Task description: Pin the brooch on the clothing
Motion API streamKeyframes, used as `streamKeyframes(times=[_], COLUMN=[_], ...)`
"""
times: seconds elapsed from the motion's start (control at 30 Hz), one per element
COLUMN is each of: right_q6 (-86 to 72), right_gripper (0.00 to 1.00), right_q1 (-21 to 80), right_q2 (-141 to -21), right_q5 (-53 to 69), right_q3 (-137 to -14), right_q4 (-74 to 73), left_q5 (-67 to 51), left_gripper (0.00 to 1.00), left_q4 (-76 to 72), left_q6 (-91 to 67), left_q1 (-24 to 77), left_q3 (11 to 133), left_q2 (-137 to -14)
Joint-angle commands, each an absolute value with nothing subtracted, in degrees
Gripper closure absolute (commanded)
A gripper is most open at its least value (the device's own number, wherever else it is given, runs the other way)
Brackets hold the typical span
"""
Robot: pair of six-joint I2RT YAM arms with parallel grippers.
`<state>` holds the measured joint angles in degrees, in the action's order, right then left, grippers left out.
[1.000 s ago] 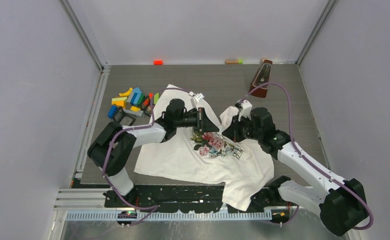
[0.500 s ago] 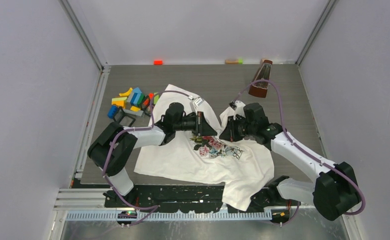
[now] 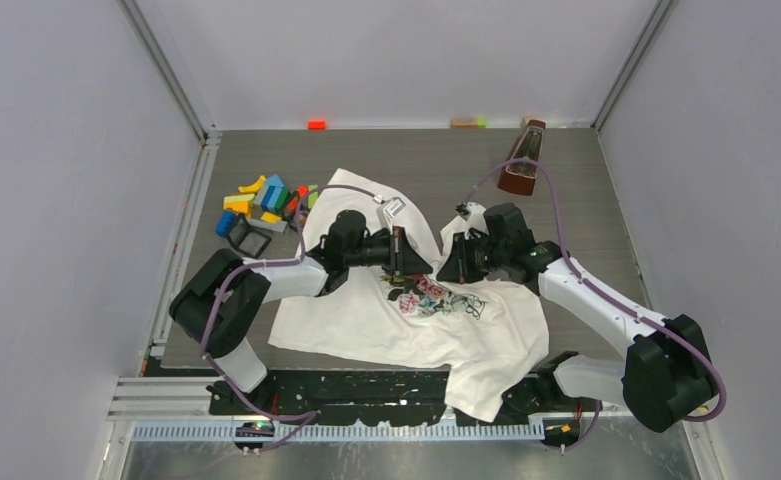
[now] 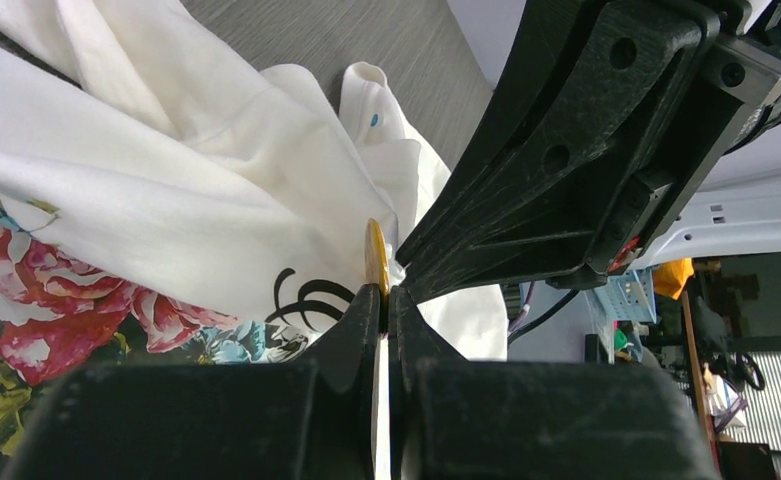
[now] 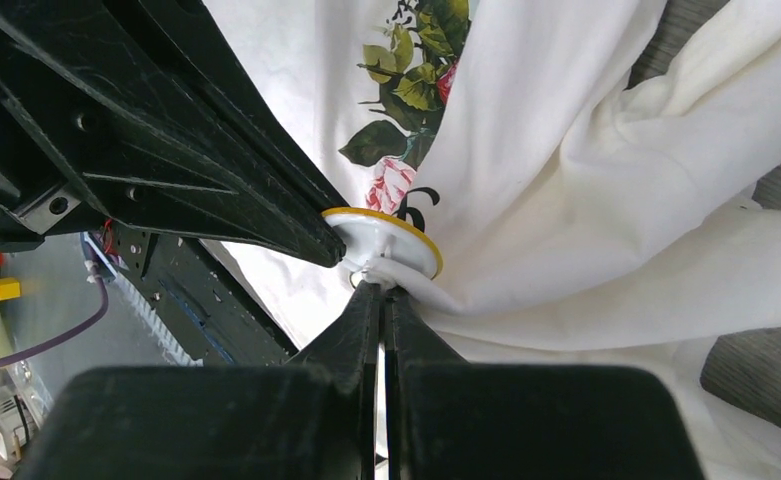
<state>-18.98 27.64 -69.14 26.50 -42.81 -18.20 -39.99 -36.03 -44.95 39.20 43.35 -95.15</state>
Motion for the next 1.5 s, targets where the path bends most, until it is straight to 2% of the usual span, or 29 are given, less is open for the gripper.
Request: streamKeyframes(times=[0.0, 0.5, 0.57, 0.77, 1.03, 1.27, 1.47], right_q6=[-18.4, -18.4, -18.1, -16.8, -19.9, -23.1, -23.4], right_gripper=[0.99, 0.98, 0.93, 0.65, 0.46, 0.43, 0.40], right_q1=[28.3, 28.2, 28.0, 25.2, 22.5, 22.5, 22.5], right_q2=[-69.4, -68.4, -67.4, -62.3, -54.0, -48.6, -46.6], right_q5=[28.4, 27.3, 27.3, 28.3, 38.1, 44.5, 46.2], right_q3=[-45.1, -45.0, -44.9, -43.9, -37.3, -34.3, -34.6], right_q4=[-17.7, -19.2, -19.6, -19.1, -5.3, 1.6, 4.5], left_q5=[-40.2, -36.3, -36.9, -41.8, -50.6, -55.6, -57.7], left_gripper=[1.00, 1.00, 1.00, 1.00, 1.00, 1.00, 1.00], left_q4=[-45.8, -47.9, -48.1, -48.0, -52.9, -61.8, -61.6], left_q6=[-47.9, -50.5, -50.8, -51.0, -54.8, -65.0, -68.8], left_q1=[40.2, 38.6, 37.8, 36.1, 33.6, 32.7, 32.6], left_q3=[43.2, 39.8, 39.4, 39.4, 38.3, 36.8, 36.3], left_q2=[-89.6, -88.1, -87.9, -87.7, -86.9, -86.6, -84.0])
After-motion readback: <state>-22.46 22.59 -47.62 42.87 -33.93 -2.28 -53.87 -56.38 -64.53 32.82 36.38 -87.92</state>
